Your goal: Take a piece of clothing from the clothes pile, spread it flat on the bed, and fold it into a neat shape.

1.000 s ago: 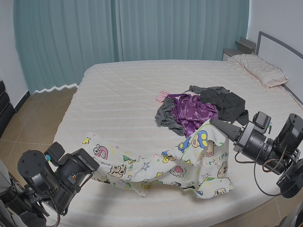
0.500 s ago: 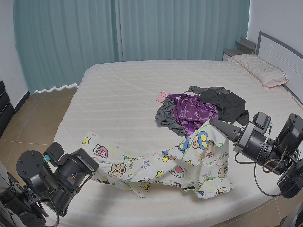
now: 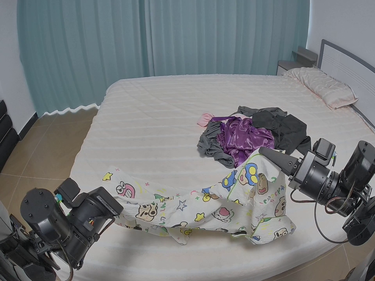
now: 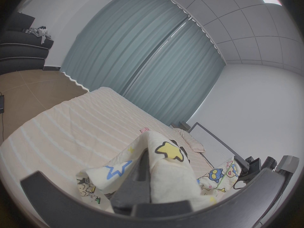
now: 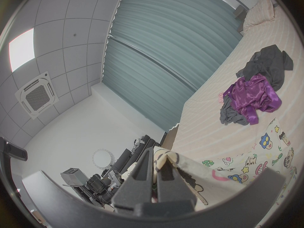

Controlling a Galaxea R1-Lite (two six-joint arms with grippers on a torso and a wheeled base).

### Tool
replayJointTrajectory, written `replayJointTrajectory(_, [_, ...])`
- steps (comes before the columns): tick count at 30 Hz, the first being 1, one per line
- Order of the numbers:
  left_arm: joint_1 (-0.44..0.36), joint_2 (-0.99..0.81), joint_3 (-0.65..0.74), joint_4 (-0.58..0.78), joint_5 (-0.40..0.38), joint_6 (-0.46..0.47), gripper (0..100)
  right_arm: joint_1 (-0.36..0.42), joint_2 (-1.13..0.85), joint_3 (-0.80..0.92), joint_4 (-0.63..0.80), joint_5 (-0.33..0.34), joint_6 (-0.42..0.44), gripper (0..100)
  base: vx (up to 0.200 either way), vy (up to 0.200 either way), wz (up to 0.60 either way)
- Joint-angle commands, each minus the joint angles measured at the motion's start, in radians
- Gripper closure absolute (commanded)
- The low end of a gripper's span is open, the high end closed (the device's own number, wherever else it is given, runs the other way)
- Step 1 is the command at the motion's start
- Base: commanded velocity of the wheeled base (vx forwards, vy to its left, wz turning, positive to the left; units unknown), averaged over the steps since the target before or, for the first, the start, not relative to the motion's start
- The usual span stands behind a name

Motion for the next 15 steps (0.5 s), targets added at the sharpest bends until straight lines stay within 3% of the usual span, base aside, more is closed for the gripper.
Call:
replayJointTrajectory(1, [-0.004,0.000,0.002,-0.015,0.002,-0.001,100,0.001,0.001,0.000,0.000,0.000,0.000,100,0.000,0.000,0.00])
replayJointTrajectory(15, [-0.005,0.002,0.003,-0.014,0.000,-0.001,100,0.001,-0.004,0.000,0.000,0.000,0.000,100,0.000,0.000,0.00])
